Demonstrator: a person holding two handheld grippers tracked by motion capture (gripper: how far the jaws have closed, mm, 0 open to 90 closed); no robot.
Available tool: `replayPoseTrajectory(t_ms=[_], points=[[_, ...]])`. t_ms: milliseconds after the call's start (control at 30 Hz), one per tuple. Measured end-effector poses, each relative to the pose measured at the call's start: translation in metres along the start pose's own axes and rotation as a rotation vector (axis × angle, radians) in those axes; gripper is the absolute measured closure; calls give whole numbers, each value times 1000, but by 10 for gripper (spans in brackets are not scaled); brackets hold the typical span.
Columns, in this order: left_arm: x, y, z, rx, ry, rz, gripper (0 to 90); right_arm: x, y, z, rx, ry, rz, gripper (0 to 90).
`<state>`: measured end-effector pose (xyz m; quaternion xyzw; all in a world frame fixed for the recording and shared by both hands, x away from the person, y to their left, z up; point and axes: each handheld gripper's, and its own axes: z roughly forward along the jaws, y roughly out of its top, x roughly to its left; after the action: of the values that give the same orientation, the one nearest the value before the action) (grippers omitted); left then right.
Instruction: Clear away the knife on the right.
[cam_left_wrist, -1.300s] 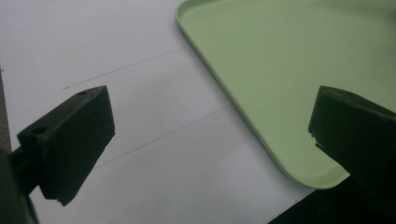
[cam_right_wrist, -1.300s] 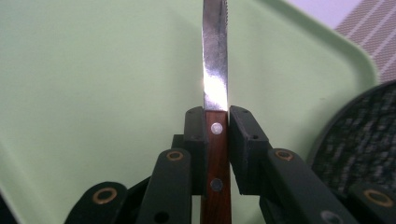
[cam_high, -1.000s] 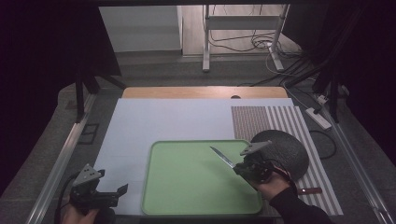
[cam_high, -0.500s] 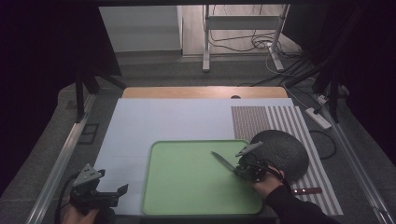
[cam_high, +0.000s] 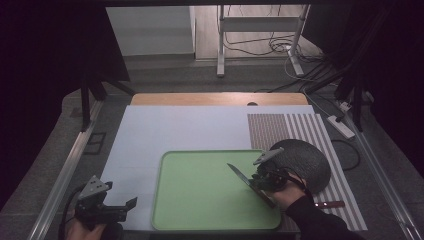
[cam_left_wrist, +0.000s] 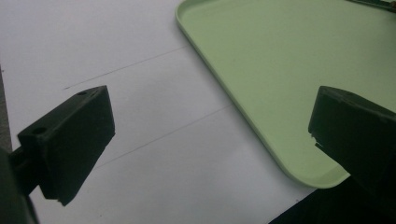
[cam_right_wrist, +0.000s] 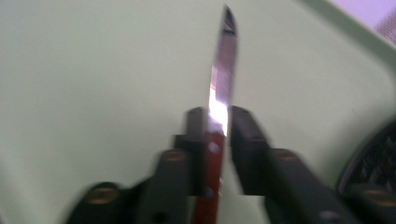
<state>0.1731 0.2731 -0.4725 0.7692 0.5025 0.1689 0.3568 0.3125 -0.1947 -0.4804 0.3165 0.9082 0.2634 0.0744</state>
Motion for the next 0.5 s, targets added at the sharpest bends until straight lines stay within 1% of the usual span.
replayPoseTrajectory(t_ms=[67, 100, 200, 300, 333, 400, 433, 500], points=[[0, 0, 0, 0, 0, -1, 11, 1, 6, 1, -7, 55, -16, 895], [0, 0, 0, 0, 0, -2, 11, 2, 9, 4, 3, 69, -29, 895], [0, 0, 0, 0, 1, -1, 11, 9, 16, 20, 54, 78, -74, 895], [0, 0, 0, -1, 1, -1, 11, 11, 17, 34, 108, 64, -111, 895], [0, 0, 0, -1, 1, -2, 11, 10, 16, 36, 117, 64, -111, 895], [0, 0, 0, -1, 1, -1, 11, 6, 13, 35, 127, 59, -96, 895], [0, 0, 0, 0, 1, 1, 11, 3, 12, 34, 123, 61, -82, 895], [-1, 0, 0, 0, 1, 4, 11, -3, 10, 31, 123, 51, -67, 895]])
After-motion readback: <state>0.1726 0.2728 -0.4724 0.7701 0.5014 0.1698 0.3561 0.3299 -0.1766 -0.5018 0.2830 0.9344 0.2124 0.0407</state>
